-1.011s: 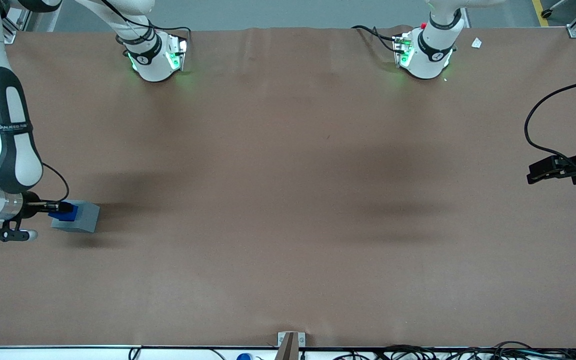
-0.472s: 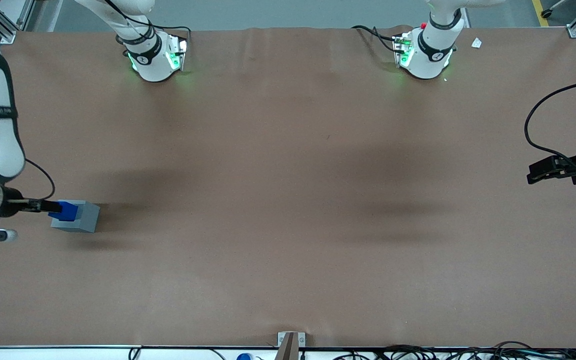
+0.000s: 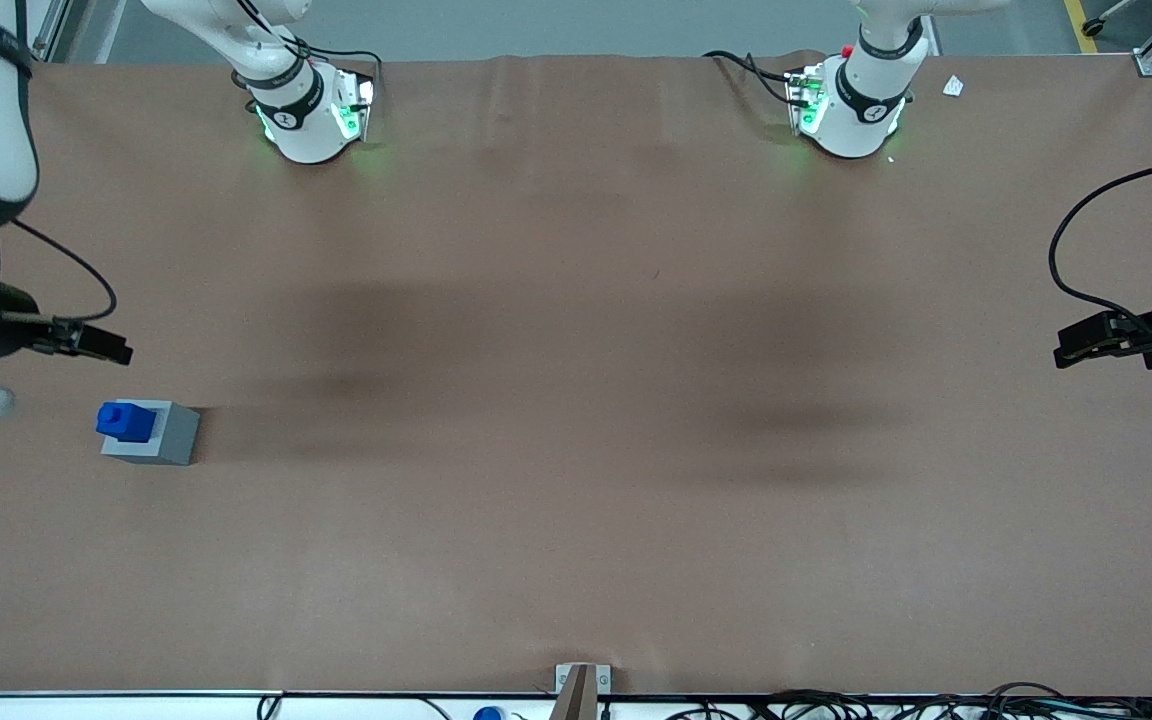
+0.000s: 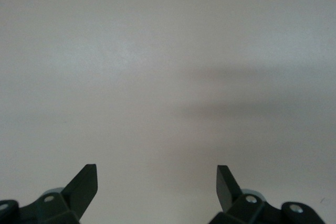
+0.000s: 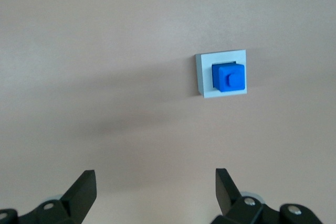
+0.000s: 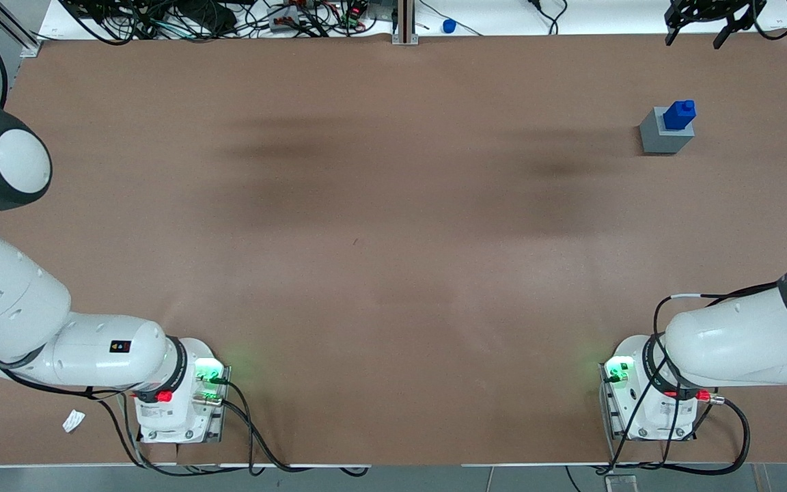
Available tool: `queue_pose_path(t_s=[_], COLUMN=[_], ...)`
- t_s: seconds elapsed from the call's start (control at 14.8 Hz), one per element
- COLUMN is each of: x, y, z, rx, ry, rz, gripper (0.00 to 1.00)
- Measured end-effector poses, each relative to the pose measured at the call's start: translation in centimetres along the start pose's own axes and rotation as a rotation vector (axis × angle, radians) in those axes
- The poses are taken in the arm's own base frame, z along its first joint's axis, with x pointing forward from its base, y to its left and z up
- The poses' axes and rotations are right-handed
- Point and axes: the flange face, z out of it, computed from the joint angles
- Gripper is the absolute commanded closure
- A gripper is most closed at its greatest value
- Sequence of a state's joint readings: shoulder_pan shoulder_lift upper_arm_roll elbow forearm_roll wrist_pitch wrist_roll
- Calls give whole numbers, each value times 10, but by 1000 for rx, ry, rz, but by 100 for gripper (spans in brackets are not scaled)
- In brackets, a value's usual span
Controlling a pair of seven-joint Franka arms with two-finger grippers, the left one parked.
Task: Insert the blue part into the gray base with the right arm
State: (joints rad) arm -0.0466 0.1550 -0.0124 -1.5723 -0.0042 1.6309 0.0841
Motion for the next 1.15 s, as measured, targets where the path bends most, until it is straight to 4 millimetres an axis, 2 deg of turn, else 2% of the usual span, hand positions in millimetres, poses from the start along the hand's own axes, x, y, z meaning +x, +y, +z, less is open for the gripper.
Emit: queue_pose_path(t_s=[0.34, 0.67, 0.88, 1.15], x=[-53, -106, -122, -128], y=[0, 7, 7, 4], z=[-53, -74, -79, -93], rx=[3, 9, 10, 65], ry=[19, 53, 64, 90], rz=[-9, -8, -26, -78], gripper=[0, 0, 0, 0])
